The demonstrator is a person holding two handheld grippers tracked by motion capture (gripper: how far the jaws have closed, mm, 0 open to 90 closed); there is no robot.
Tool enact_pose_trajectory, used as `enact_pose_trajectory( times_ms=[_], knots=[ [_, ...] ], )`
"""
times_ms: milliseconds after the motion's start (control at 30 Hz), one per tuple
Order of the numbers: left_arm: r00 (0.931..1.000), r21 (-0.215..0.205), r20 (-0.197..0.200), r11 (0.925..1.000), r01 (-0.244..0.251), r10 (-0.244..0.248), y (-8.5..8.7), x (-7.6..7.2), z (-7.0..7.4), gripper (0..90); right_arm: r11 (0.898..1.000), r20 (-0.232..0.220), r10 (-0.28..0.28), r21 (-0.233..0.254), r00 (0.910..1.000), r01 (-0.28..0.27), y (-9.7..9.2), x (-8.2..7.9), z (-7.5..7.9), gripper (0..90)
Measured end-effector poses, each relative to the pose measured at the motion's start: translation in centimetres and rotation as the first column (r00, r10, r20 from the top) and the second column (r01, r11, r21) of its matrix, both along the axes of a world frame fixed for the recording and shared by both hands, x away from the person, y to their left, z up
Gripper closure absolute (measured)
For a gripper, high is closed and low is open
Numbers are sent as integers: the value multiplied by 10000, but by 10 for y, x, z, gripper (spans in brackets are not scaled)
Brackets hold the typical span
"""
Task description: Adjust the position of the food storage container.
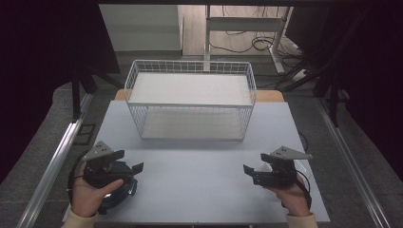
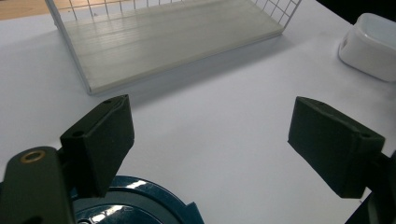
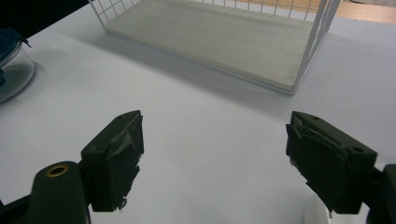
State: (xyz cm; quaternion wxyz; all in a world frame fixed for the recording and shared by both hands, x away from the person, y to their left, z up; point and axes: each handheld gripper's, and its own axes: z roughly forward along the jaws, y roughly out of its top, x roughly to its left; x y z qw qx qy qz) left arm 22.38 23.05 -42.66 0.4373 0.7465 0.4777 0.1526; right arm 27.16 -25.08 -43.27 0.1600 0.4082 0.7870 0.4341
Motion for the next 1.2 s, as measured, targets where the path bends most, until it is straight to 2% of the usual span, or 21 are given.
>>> enact_pose_trajectory(
  times_ms=[400, 733, 1000, 1067, 1100, 1200],
  knots=[
    [10000, -67, 77, 10000, 37, -37, -2, 2, 3, 152, 9994, -112, -73, -334, 9999, 69, -3, -3, -4, 194],
    [9997, -200, 223, 9998, 74, -70, 3, -5, 5, 184, 9994, 89, -67, -339, 9999, 70, -1, -5, 2, 195],
    [9998, -186, 177, 9998, 66, -62, 4, -3, 4, 209, 9995, -49, -147, -287, 9999, 145, -2, -4, 2, 205],
    [9998, -217, 129, 9997, 129, -126, 4, -2, 6, 209, 9994, -102, -168, -303, 9998, 165, -2, -4, 1, 206],
    [9997, -384, 109, 9990, 208, -204, 5, -1, 8, 209, 9994, -82, -182, -288, 9998, 179, -2, -3, 2, 206],
    [9998, -270, 110, 9995, 157, -154, 6, -1, 12, 208, 9994, -50, -224, -248, 9997, 222, -3, -3, 3, 207]
  ],
)
